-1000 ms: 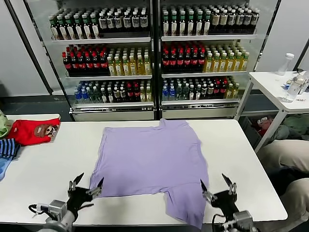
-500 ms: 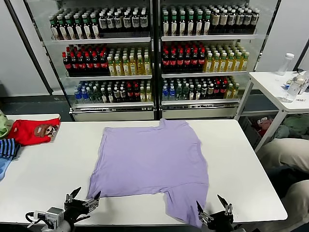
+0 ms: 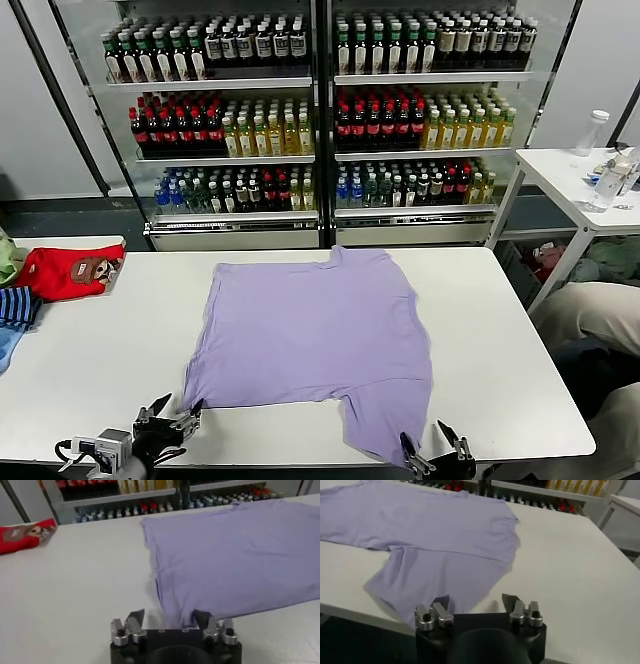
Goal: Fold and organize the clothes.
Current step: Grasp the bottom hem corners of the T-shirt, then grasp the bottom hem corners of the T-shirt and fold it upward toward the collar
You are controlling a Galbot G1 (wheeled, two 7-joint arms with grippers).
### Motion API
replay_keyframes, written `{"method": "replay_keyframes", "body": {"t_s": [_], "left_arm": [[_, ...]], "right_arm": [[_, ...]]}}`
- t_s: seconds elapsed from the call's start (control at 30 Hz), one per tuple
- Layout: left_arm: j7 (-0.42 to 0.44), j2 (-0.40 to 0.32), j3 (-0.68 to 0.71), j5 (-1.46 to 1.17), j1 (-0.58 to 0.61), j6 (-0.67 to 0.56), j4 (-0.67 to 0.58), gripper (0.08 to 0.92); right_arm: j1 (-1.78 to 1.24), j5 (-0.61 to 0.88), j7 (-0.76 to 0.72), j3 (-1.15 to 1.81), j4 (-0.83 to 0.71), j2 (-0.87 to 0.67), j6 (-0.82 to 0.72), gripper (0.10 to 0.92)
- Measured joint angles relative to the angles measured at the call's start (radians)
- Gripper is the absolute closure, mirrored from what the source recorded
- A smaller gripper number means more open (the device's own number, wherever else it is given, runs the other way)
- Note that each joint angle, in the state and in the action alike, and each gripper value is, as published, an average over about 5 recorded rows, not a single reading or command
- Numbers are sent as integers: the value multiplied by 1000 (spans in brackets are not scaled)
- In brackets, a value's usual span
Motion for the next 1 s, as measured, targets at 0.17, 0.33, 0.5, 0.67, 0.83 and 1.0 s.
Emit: {"method": "replay_keyframes", "body": {"t_s": [0.17, 0.33, 0.5, 0.67, 0.83, 1.0], "left_arm": [[5, -12, 9, -4, -8, -2, 8, 571], [9, -24, 17, -6, -12, -2, 8, 718], [9, -31, 20, -7, -5, -9, 0, 858], [-1, -30, 20, -6, 21, -16, -31, 905], [-25, -18, 23, -1, 73, -14, -94, 906], [-62, -1, 16, 16, 156, -22, -168, 906]], "right_arm": [[17, 25, -4, -9, -11, 2, -6, 716], [20, 50, -16, 0, -4, -4, -8, 861], [1, 85, -32, 46, 32, -27, -6, 912], [-58, 111, -48, 121, 90, -51, -4, 912], [-152, 119, -64, 197, 162, -64, 0, 912], [-245, 115, -76, 242, 227, -71, 5, 912]]}}
